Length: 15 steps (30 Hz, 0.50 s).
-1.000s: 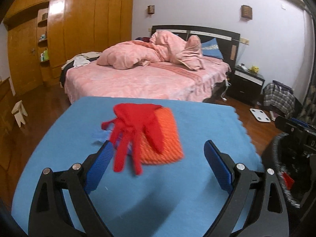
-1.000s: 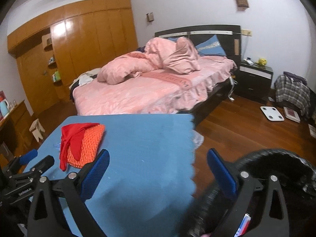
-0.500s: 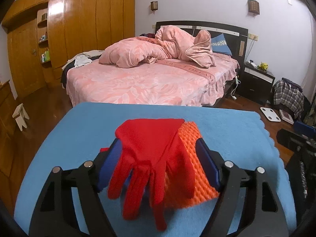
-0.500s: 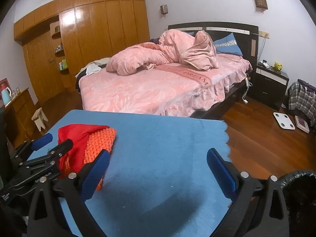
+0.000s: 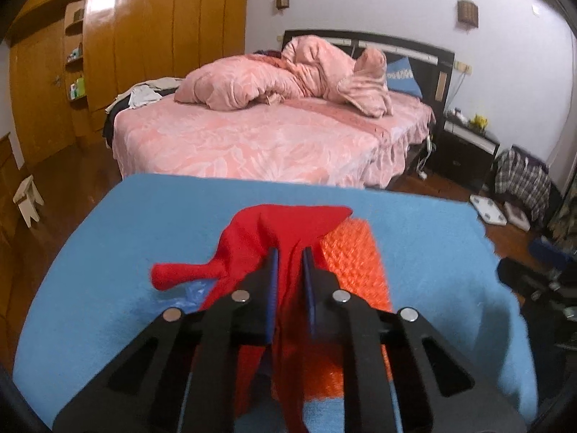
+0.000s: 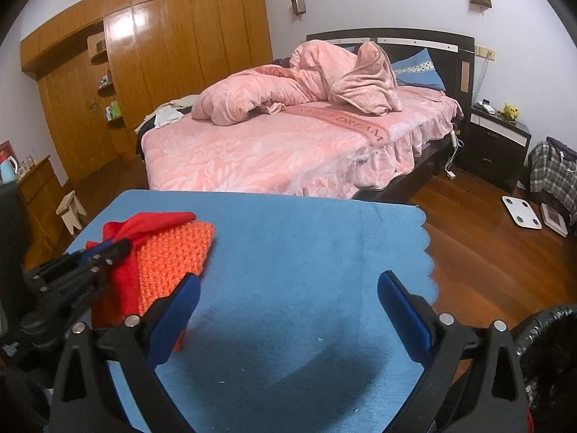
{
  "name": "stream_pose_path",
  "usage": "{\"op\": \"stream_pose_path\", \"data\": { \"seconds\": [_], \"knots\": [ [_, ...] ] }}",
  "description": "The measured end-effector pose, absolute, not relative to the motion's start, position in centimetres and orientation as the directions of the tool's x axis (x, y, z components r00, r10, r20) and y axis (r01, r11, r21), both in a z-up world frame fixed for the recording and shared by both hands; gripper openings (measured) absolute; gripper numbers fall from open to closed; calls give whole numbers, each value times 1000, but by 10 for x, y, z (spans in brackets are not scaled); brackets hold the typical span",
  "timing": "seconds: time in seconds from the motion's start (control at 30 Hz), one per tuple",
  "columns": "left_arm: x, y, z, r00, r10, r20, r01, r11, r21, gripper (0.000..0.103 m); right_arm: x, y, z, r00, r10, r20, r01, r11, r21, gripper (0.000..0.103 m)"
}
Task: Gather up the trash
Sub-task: 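Grasp the second red glove on the orange sleeve with the left tool, then grasp and lift the orange mesh sleeve with the right tool while the left holds the glove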
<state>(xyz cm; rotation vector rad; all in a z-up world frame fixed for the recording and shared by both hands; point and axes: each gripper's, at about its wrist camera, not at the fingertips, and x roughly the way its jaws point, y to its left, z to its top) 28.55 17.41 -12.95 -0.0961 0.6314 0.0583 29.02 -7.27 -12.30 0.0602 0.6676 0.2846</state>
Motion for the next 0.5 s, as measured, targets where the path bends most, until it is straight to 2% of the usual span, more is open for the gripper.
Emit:
{"op": "stream_pose_path", "data": {
  "seconds": [0.07,0.27,0.5],
  "knots": [
    [280,176,-121,820,25,-571,-86,993,-82,6,290,-71,-122,749,282,-600,-243,959,147,97],
    [260,183,-95,856,-1,-516,-72,990,-122,6,288,-61,-120,746,300,-594,-263,953,150,97],
    [235,194,-87,862,29,-506,-111,985,-132,6,281,-46,-119,737,325,-592,-297,943,148,97]
  ]
}}
